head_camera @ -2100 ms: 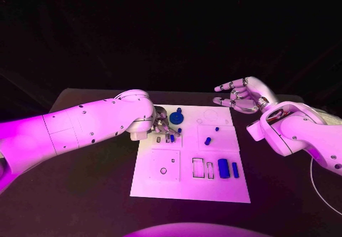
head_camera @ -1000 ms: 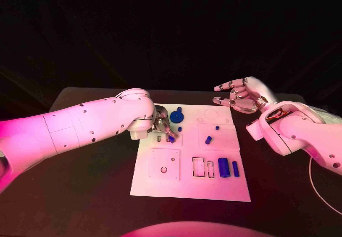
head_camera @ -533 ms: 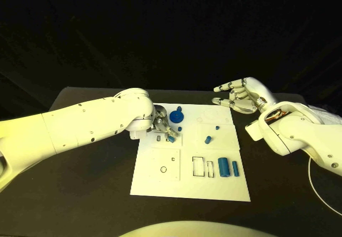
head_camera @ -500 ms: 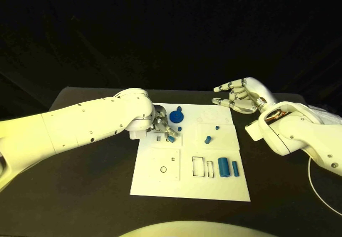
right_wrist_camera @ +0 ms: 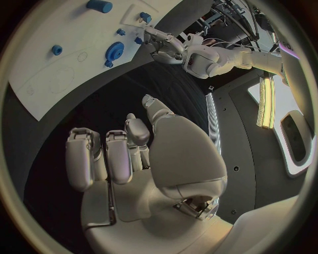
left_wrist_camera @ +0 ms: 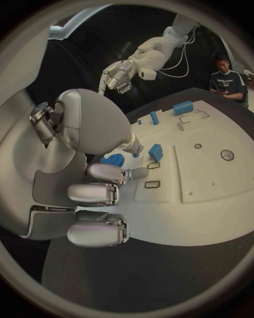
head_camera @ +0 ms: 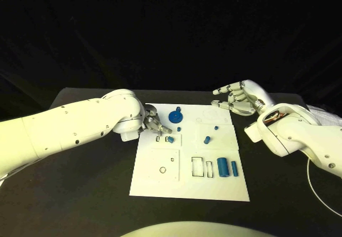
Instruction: Assemble the parts on the task board
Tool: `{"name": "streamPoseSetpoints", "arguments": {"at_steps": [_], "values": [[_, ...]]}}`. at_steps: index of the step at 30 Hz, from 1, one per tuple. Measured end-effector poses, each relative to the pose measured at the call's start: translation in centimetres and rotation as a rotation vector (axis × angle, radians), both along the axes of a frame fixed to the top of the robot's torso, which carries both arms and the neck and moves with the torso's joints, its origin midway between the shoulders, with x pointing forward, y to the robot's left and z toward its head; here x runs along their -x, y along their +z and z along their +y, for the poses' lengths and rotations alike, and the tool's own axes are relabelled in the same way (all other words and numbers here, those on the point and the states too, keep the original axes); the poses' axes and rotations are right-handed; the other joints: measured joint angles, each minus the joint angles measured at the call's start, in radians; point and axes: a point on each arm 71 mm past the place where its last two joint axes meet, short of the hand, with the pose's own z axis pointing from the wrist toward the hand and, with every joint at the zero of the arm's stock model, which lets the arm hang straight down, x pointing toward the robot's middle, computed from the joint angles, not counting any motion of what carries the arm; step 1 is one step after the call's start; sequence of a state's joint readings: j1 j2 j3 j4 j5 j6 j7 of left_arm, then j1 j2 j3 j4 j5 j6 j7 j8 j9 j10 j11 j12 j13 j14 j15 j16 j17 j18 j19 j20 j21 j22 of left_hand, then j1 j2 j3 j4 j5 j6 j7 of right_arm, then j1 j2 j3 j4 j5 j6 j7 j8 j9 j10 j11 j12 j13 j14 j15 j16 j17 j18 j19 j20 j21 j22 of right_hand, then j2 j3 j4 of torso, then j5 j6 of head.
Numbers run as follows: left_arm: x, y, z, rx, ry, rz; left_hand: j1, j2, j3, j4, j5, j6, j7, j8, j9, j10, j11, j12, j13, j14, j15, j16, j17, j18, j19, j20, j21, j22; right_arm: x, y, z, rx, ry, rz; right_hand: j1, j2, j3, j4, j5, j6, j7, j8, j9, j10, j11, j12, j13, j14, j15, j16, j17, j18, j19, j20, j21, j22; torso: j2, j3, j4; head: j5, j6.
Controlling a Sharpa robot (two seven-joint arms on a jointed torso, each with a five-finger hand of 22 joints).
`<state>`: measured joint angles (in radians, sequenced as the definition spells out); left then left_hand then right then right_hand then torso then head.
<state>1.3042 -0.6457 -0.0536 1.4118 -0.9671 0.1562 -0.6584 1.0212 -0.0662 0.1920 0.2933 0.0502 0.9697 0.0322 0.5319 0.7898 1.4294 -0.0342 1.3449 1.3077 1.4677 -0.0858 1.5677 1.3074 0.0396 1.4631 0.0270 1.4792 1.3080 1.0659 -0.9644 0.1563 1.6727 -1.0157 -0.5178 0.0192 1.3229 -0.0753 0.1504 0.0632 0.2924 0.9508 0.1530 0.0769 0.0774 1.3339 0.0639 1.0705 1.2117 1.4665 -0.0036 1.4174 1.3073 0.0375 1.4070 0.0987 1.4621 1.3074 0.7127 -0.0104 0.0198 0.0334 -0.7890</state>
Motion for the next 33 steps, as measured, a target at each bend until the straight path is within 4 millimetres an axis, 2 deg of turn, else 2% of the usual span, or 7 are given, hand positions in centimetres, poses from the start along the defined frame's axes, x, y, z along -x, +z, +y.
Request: {"name": "streamPoseSetpoints", "arguments": {"at_steps": [6,11,14,15,20,25,33], "values": [[1.1,0.2,2.0,0.164,0.108,0.023,0.061,0.074,0.055,-0.024,0.000,-0.059,0.036,-0.096,-0.054,-0.077,0.026,-0.111,-0.091,-0.002,0.014,0.000,0.000,0.000,-0.004,0.004,-0.043,0.000,0.0,-0.4,-0.2,0.005,-0.003,0.011,0.000,0.000,0.000,0.000,0.000,0.000,0.000,0.000,0.000,0.000,0.000,0.000,0.000,0.000,0.000,0.000,0.000,0.000,0.000,0.000,0.000,0.000,0.000,0.0002,0.0009,-0.003,0.002],[2.3,0.1,3.2,0.320,0.175,0.043,0.162,0.057,0.154,-0.076,0.000,-0.112,0.075,-0.203,-0.138,-0.152,0.063,-0.212,-0.186,-0.002,0.043,0.000,0.000,0.016,-0.034,0.034,-0.092,0.000,0.0,-0.6,-0.5,0.009,-0.009,0.017,0.000,0.000,0.000,0.000,0.000,0.000,0.000,0.000,0.000,0.000,0.000,0.000,0.000,0.000,0.000,0.000,0.001,0.000,0.000,0.000,0.000,0.000,0.000,-0.0006,0.0017,-0.006,0.005],[2.9,0.0,3.6,0.405,0.194,0.043,0.219,0.025,0.227,-0.121,0.000,-0.099,0.082,-0.229,-0.176,-0.206,0.065,-0.281,-0.253,-0.001,0.044,0.000,0.000,0.016,-0.057,0.044,-0.121,-0.016,0.0,-0.7,-0.7,0.011,-0.012,0.020,0.000,0.000,0.000,0.000,0.004,0.000,0.000,0.000,0.000,0.000,0.000,0.000,0.000,0.000,0.000,0.000,0.001,0.000,0.000,0.000,0.000,0.000,0.000,-0.0004,0.0019,-0.006,0.006],[3.0,0.0,3.7,0.425,0.196,0.039,0.245,0.008,0.250,-0.143,0.000,-0.084,0.078,-0.229,-0.182,-0.227,0.063,-0.310,-0.281,-0.001,0.044,0.000,0.000,0.029,-0.067,0.045,-0.133,-0.029,0.0,-0.8,-0.7,0.012,-0.013,0.021,0.000,0.000,0.000,0.000,0.004,0.000,0.000,0.000,0.000,0.000,0.000,0.000,0.000,0.000,0.000,0.000,0.001,0.000,0.000,0.000,0.000,0.000,0.000,-0.0004,0.0019,-0.006,0.006],[3.4,0.1,4.4,0.476,0.164,-0.025,0.338,-0.061,0.292,-0.236,0.000,-0.013,0.064,-0.190,-0.183,-0.258,0.053,-0.354,-0.324,-0.001,0.044,0.000,0.001,0.031,-0.073,0.041,-0.149,-0.049,0.0,-0.9,-0.8,0.014,-0.015,0.026,0.000,0.000,0.000,0.000,0.004,0.000,0.000,0.000,0.000,0.000,0.000,0.000,0.000,0.000,0.000,0.000,0.001,0.000,0.000,0.000,0.000,0.000,0.000,-0.0009,0.0019,-0.005,0.006],[3.3,0.3,4.5,0.430,0.044,-0.158,0.341,-0.110,0.266,-0.264,0.000,0.038,0.042,-0.136,-0.154,-0.198,0.037,-0.291,-0.273,-0.002,0.036,0.000,0.001,0.031,-0.068,0.035,-0.141,-0.029,0.0,-1.1,-0.8,0.015,-0.016,0.031,0.000,0.000,0.000,0.000,0.004,0.003,-0.003,0.000,0.000,0.000,0.000,0.000,0.001,-0.004,-0.004,0.000,0.001,0.000,0.000,0.000,0.000,0.000,-0.001,-0.0011,0.0013,-0.002,0.007],[3.5,0.0,3.7,0.323,-0.139,-0.323,0.324,-0.136,0.220,-0.259,0.000,0.069,0.013,-0.067,-0.108,-0.099,0.011,-0.164,-0.160,-0.002,0.018,0.000,0.001,0.031,-0.024,0.010,-0.085,0.000,0.1,-1.4,-0.9,0.016,-0.016,0.038,0.000,0.000,0.000,0.000,0.004,0.003,-0.003,0.000,0.000,0.000,0.000,0.000,0.001,-0.004,-0.004,0.000,0.001,0.000,0.000,0.000,0.000,0.001,0.000,-0.0010,-0.0010,0.000,0.009]]}}
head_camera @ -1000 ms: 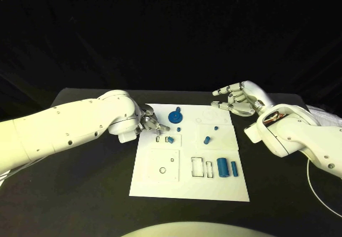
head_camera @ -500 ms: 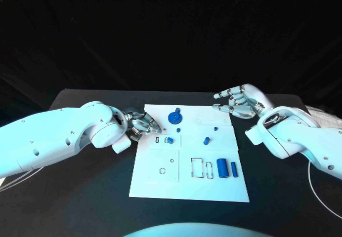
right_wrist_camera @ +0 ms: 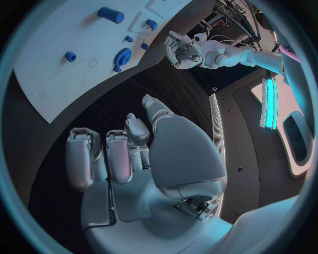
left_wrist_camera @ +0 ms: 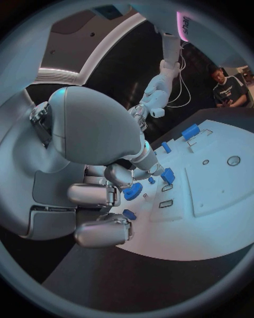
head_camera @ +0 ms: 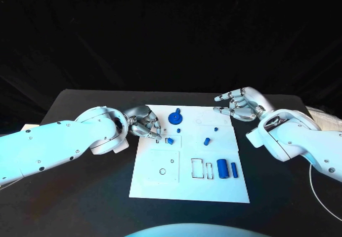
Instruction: Assemble the parts on the task board
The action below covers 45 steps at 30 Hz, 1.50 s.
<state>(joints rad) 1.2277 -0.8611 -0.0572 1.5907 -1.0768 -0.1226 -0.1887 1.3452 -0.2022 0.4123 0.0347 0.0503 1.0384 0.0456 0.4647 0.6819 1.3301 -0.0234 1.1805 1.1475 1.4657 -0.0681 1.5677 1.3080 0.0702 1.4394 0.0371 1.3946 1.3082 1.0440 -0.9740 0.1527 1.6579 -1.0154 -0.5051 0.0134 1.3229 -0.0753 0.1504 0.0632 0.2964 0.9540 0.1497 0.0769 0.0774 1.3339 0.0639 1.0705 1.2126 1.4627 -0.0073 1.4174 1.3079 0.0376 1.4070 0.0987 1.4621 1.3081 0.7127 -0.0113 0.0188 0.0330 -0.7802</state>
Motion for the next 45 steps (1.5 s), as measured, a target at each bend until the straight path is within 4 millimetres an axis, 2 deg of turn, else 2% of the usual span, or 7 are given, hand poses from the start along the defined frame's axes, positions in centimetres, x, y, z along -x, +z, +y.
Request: {"name": "streamPoseSetpoints", "arguments": {"at_steps": [4,5,9,15,23,25,45], "values": [[0.0,-0.3,-0.3,-0.042,-0.028,-0.066,-0.040,-0.018,-0.056,0.022,0.000,0.007,-0.007,0.035,0.028,0.028,-0.009,0.037,0.033,-0.001,-0.009,0.000,0.000,-0.002,0.018,-0.008,0.024,0.000,0.0,-0.1,0.0,0.000,0.000,0.002,0.000,0.000,0.000,0.000,0.000,0.000,0.000,0.000,0.000,0.000,0.000,0.000,0.000,0.000,0.000,0.000,0.000,0.000,0.000,0.000,0.000,0.000,0.001,0.0003,0.0003,-0.002,-0.001],[0.0,-0.5,-0.4,-0.052,-0.032,-0.082,-0.046,-0.019,-0.072,0.028,0.000,0.008,-0.009,0.044,0.037,0.035,-0.011,0.046,0.041,-0.001,-0.014,0.000,0.000,-0.010,0.021,-0.011,0.030,0.000,0.0,-0.1,0.0,0.001,0.000,0.002,0.000,0.000,0.000,0.000,0.000,0.000,0.000,0.000,0.000,0.000,0.000,0.000,0.000,0.000,0.000,0.000,0.000,0.000,0.000,0.000,0.000,0.000,0.001,0.0003,0.0003,-0.002,-0.002],[0.0,-1.0,-0.7,-0.083,-0.038,-0.121,-0.059,-0.016,-0.145,0.050,0.000,-0.007,-0.024,0.085,0.079,0.055,-0.025,0.077,0.070,0.000,-0.027,0.000,0.000,-0.016,0.028,-0.017,0.053,0.000,0.0,-0.1,0.0,0.001,0.000,0.004,0.000,0.000,0.000,0.000,0.000,0.000,0.000,0.000,0.000,0.000,0.000,0.000,0.000,0.000,0.000,0.000,0.000,0.000,0.000,0.000,0.000,0.000,0.001,0.0004,0.0008,-0.002,-0.005],[0.2,-2.1,-1.4,-0.110,-0.036,-0.141,-0.050,0.003,-0.195,0.073,0.000,-0.013,-0.030,0.110,0.109,0.062,-0.030,0.098,0.091,0.002,-0.029,0.000,0.000,-0.015,0.027,-0.025,0.064,0.000,0.1,-0.2,0.0,0.001,0.001,0.005,0.000,0.000,0.000,0.000,0.000,0.000,0.000,0.000,0.000,0.000,0.000,0.000,0.000,0.000,0.000,0.000,0.000,0.000,0.000,0.000,0.000,0.000,0.001,0.0002,0.0008,-0.003,-0.008],[0.1,-2.7,-1.5,-0.143,-0.007,-0.143,-0.047,0.014,-0.208,0.081,0.000,-0.017,-0.034,0.115,0.119,0.069,-0.031,0.105,0.101,0.000,-0.034,0.000,0.000,-0.016,0.027,-0.025,0.070,0.000,0.1,-0.2,0.1,0.000,0.003,0.007,0.000,0.000,0.000,0.000,0.000,0.000,0.000,0.000,0.000,0.000,0.000,0.000,0.000,0.000,0.000,0.000,0.000,0.000,0.000,0.000,0.000,0.000,0.002,0.0004,-0.0004,-0.002,-0.011],[0.1,-2.8,-1.4,-0.149,0.000,-0.141,-0.047,0.014,-0.208,0.081,0.000,-0.017,-0.034,0.115,0.121,0.073,-0.034,0.105,0.104,0.000,-0.034,0.000,0.000,-0.031,0.027,-0.025,0.076,0.000,0.1,-0.2,0.1,0.000,0.003,0.007,0.000,0.000,0.000,0.000,0.000,0.000,0.000,0.000,0.000,0.000,0.000,0.000,0.000,0.000,0.000,0.000,0.000,0.000,0.000,0.000,0.000,0.000,0.002,0.0010,-0.0002,-0.002,-0.012],[-0.1,-2.9,-1.7,-0.189,0.046,-0.130,-0.040,0.029,-0.216,0.096,0.000,-0.017,-0.034,0.126,0.132,0.080,-0.034,0.121,0.116,0.000,-0.034,0.000,0.000,-0.031,0.024,-0.028,0.081,0.000,0.2,-0.2,0.2,-0.001,0.007,0.008,0.000,0.000,0.000,0.000,0.000,0.000,0.000,0.000,0.000,0.000,0.000,0.000,0.000,0.000,0.000,0.000,0.000,0.000,0.000,0.000,0.000,0.000,0.000,0.0016,0.0008,-0.003,-0.017]]}}
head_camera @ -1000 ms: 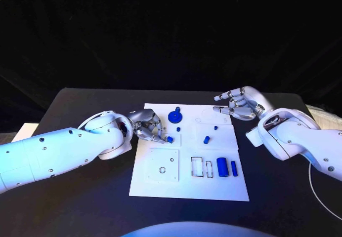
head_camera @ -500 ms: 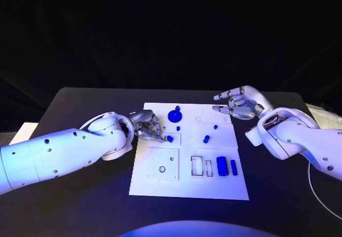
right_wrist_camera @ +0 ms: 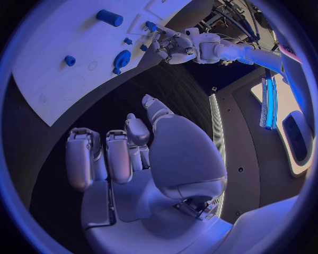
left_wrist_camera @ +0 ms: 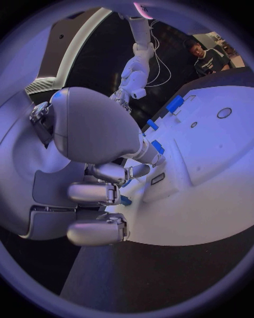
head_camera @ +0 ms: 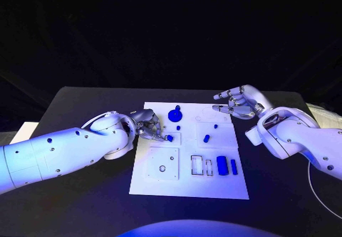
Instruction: Assemble the parts on the task board
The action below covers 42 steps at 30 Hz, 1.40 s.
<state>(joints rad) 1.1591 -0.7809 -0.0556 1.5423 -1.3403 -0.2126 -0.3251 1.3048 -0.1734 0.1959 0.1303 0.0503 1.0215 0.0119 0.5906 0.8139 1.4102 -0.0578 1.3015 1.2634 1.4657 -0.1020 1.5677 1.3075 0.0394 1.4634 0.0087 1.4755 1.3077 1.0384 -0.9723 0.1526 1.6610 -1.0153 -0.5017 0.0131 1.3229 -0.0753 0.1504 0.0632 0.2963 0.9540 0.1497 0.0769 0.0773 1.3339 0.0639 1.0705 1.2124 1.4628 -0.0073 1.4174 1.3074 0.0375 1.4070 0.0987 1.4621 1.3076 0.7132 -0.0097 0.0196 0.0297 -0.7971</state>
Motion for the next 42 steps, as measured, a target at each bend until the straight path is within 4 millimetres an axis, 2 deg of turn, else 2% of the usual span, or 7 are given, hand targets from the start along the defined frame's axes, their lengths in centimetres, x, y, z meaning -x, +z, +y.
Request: {"name": "streamPoseSetpoints", "arguments": {"at_steps": [5,16,22,42], "values": [[-0.02,-0.04,-0.19,-0.006,0.010,0.004,-0.003,0.003,-0.008,0.016,0.000,0.000,0.000,0.004,0.005,0.003,-0.003,0.004,0.003,0.000,-0.007,0.000,0.000,0.000,0.003,-0.003,0.000,0.000,0.02,0.01,0.00,0.000,0.000,0.000,0.000,0.000,0.000,0.000,0.000,0.000,0.000,0.000,0.000,0.000,0.000,0.000,0.000,0.000,0.000,0.000,0.000,0.000,0.000,0.000,0.000,0.000,0.000,0.0000,0.0001,-0.001,-0.001],[-0.06,-0.16,-0.50,-0.019,0.028,0.015,-0.020,0.006,-0.040,0.053,0.000,-0.004,-0.004,0.013,0.018,0.003,-0.003,0.004,0.003,0.000,-0.007,0.000,0.000,0.000,0.003,-0.003,0.000,0.000,0.03,0.01,-0.05,0.000,-0.001,0.000,0.000,0.000,0.000,0.000,0.000,0.000,0.000,0.000,0.000,0.000,0.000,0.000,0.000,0.000,0.000,0.000,0.000,0.000,0.000,0.000,0.000,0.000,0.000,0.0000,-0.0007,-0.006,0.002],[-0.11,-0.23,-0.45,-0.026,0.035,0.021,-0.019,0.006,-0.040,0.053,0.000,-0.004,-0.004,0.013,0.018,0.003,-0.003,0.004,0.003,0.000,-0.007,0.000,0.000,0.000,0.003,-0.003,0.000,0.000,0.03,0.01,-0.03,0.000,-0.001,0.001,0.000,0.000,0.000,0.000,0.000,0.000,0.000,0.000,0.000,0.000,0.000,0.000,0.000,0.000,0.000,0.000,0.001,0.000,0.000,0.000,0.000,0.000,0.000,0.0000,-0.0007,-0.007,0.005],[-0.23,-0.41,-0.60,-0.039,0.052,0.037,-0.019,0.006,-0.049,0.063,0.000,-0.004,-0.004,0.013,0.023,0.007,-0.007,0.008,0.005,0.000,-0.007,0.000,0.001,0.000,0.003,-0.003,0.000,0.000,-0.01,-0.04,0.24,-0.003,0.003,0.004,0.000,0.000,0.000,0.000,0.004,0.000,0.000,0.000,0.000,0.000,0.000,0.000,0.000,0.004,-0.004,0.000,0.000,0.000,0.000,0.000,0.000,0.000,0.000,-0.0004,-0.0002,-0.006,0.000]]}}
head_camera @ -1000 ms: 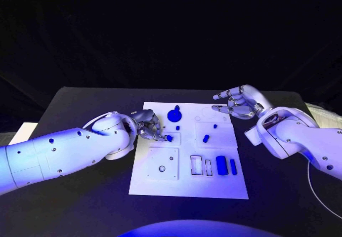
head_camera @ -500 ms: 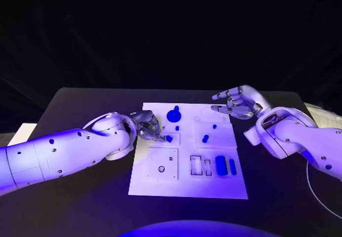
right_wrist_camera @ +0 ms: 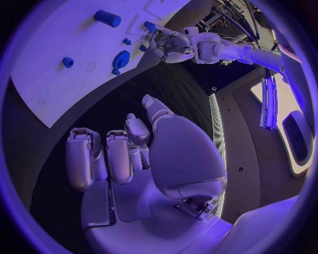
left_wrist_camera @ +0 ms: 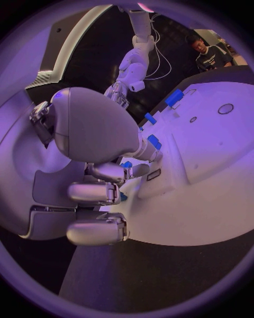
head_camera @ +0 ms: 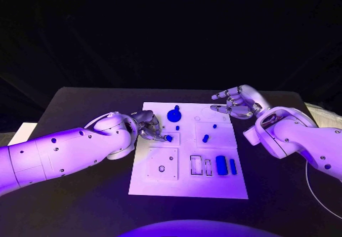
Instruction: Assemble the parts on the task board
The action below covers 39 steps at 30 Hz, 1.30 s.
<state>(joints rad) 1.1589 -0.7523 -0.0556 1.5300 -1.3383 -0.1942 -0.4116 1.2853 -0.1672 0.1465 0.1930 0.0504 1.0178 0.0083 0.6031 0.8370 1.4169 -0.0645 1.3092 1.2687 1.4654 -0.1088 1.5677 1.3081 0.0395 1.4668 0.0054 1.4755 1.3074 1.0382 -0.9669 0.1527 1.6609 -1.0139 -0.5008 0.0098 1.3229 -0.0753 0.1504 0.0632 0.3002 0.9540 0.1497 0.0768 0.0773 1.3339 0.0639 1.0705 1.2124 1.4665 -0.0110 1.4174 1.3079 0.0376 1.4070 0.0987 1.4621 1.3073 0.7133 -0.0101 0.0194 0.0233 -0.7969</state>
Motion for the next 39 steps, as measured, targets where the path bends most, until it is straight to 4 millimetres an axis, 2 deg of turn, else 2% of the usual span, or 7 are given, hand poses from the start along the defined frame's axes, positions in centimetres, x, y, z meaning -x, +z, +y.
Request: {"name": "streamPoseSetpoints", "arguments": {"at_steps": [39], "values": [[-0.31,-0.17,-0.50,0.001,0.013,0.010,0.004,0.004,-0.009,0.008,0.000,0.004,-0.004,0.004,0.005,0.000,0.000,0.004,0.003,0.000,0.000,0.000,0.000,0.000,0.000,0.000,0.000,0.001,-0.06,-0.06,0.24,-0.003,0.004,0.003,0.004,0.004,0.000,0.000,0.000,0.000,0.000,0.000,0.000,0.000,0.000,0.000,0.000,0.000,0.000,0.000,0.000,0.000,0.000,0.000,0.000,0.000,0.000,0.0004,-0.0002,0.000,0.003]]}}
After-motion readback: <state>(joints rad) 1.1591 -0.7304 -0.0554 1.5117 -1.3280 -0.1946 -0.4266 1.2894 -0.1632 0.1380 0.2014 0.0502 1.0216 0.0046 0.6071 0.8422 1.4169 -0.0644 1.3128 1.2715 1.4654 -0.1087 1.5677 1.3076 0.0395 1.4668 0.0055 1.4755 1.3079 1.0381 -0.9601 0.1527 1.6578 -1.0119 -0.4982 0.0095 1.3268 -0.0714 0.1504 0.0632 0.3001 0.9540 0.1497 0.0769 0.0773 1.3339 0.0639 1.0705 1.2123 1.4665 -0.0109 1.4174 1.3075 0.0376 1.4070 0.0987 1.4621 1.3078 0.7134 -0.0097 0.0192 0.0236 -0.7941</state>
